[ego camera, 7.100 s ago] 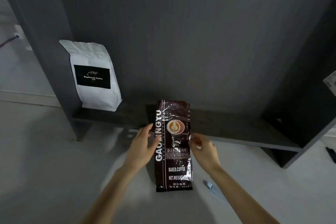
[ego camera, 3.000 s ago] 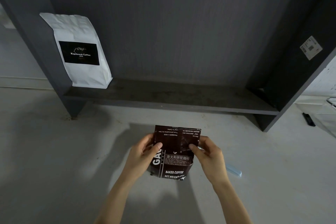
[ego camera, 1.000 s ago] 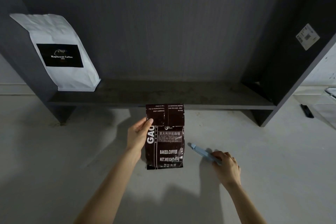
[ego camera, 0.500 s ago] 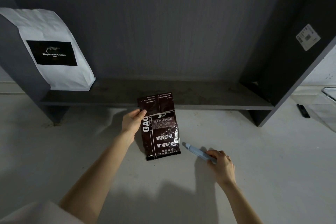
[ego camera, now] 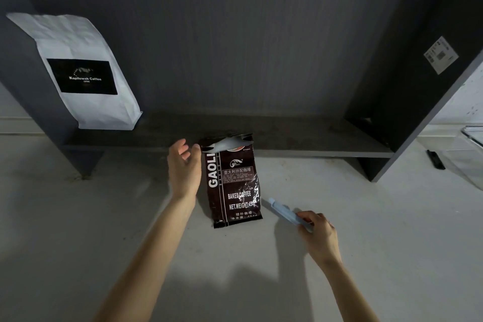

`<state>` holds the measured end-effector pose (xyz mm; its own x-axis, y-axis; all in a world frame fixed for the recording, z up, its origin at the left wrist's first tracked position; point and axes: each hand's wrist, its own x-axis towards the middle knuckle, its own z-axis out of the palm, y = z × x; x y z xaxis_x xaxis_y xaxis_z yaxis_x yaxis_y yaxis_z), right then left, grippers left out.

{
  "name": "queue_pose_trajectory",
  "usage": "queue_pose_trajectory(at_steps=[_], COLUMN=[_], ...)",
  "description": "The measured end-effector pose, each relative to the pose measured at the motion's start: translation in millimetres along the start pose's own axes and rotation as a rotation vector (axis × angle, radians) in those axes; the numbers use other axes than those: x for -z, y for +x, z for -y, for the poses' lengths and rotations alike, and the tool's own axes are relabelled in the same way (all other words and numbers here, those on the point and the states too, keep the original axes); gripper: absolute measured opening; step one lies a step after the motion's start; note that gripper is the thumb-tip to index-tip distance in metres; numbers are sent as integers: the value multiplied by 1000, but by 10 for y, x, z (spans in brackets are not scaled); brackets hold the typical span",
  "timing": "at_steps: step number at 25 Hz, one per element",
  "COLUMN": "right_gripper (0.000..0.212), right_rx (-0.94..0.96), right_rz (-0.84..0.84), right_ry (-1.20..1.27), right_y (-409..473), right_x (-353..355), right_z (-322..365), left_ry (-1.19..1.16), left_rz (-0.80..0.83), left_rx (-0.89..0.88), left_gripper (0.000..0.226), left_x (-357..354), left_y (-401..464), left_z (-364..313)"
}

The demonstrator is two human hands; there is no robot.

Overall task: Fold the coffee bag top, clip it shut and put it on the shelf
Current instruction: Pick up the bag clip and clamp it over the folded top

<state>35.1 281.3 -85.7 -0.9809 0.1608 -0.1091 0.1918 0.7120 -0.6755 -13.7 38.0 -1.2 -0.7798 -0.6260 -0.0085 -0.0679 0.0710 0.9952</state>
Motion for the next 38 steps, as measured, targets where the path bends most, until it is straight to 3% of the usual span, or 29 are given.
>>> queue_pose_trajectory(at_steps=[3,5,8,12,18,27,32,38], right_gripper=[25,24,23,23,23,29,27,25], right_rx=[63,127,239,346,435,570,581,539], right_rz=[-44,-55,-49,-31,-40,-120,-155,-57], right_ry=[64,119,153,144,163,176,175,305], right_y=[-34,-68,-162,-274,-327,-348,-384,-405], right_x=[61,116,155,128,81,24,-20,28], right_z=[137,250,412,550,653,634,593,739], left_ry=[35,108,191,122,-39,-25,-116,-249], left_rz=[-38,108,404,524,461,428,417,360], left_rx=[-190,-248,-188,-38,70,89,213,406], left_gripper=[23,17,19,19,16,19,28,17], left_x=[53,59,23,4,116,186,186,268], left_y=[-230,-368,-568,-723,-740,-828,-871,-815], left_z=[42,122,267,368,320,281,260,290])
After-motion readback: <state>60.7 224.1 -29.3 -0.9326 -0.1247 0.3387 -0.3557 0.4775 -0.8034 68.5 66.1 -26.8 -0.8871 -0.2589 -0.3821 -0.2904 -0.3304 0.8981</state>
